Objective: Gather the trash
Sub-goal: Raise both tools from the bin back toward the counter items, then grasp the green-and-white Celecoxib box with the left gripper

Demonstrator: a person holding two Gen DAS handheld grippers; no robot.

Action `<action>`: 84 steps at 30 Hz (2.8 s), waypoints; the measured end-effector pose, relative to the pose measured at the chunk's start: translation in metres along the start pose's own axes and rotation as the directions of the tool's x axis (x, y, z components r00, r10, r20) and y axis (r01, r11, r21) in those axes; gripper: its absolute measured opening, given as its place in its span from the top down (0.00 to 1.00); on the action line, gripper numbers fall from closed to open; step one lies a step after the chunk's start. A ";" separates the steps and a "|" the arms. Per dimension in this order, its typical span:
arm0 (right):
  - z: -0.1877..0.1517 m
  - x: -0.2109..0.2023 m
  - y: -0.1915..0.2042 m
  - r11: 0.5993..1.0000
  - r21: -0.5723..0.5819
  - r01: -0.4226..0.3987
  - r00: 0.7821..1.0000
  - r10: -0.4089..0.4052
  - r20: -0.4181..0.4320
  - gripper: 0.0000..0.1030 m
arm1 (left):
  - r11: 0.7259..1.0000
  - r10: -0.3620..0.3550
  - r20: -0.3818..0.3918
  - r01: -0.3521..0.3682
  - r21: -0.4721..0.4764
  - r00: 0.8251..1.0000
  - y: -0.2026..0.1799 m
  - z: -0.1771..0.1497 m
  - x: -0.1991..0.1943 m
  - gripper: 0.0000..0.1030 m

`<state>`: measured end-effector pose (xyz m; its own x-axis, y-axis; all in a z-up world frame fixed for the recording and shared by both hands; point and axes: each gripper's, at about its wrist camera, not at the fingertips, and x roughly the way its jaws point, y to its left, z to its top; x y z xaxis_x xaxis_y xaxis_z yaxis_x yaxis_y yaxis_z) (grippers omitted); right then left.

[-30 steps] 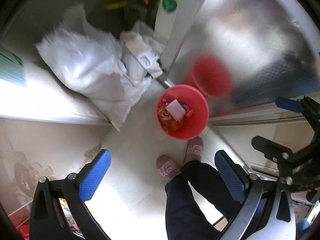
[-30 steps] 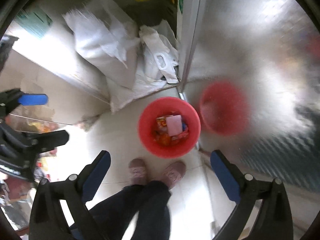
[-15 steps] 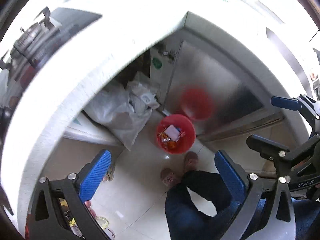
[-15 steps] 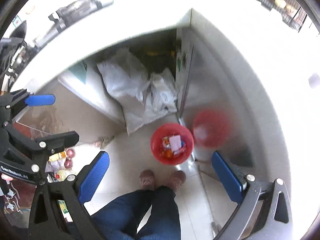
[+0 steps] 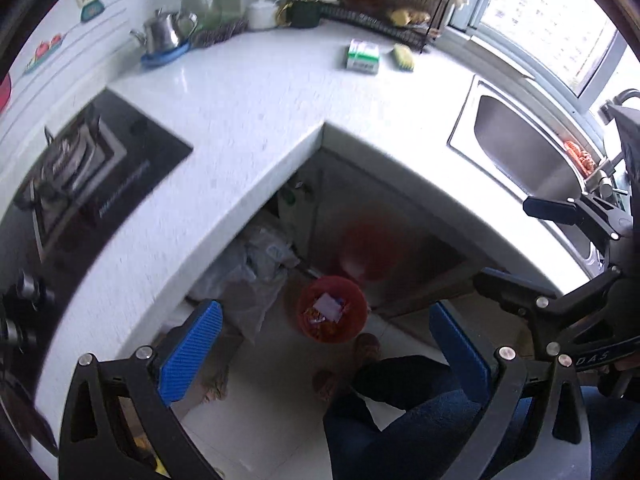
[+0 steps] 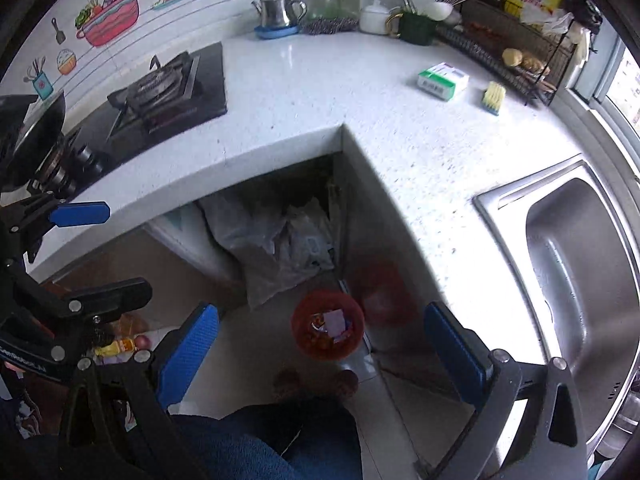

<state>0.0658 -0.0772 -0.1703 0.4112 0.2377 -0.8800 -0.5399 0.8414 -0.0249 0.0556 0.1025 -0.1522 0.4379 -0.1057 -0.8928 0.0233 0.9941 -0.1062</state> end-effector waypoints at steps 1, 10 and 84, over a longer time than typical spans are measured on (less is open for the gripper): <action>0.003 -0.003 -0.002 1.000 0.005 0.004 1.000 -0.004 0.005 0.01 | 1.000 0.001 0.010 -0.001 0.010 1.000 -0.002 0.005 -0.004 0.00; 0.027 -0.030 -0.030 0.996 0.083 0.025 0.997 -0.031 0.071 0.01 | 0.998 -0.058 0.044 0.057 0.020 0.997 -0.019 0.056 -0.007 0.00; 0.218 0.143 -0.289 0.941 0.335 0.037 0.997 -0.011 -0.081 0.01 | 0.999 0.010 -0.208 -0.002 0.038 0.978 -0.016 0.390 0.269 0.46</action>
<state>0.4408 -0.1801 -0.1856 0.3562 0.1889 -0.9151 -0.2465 0.9637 0.1030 0.5231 0.0685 -0.2200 0.2417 -0.0986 -0.9653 0.0563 0.9946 -0.0875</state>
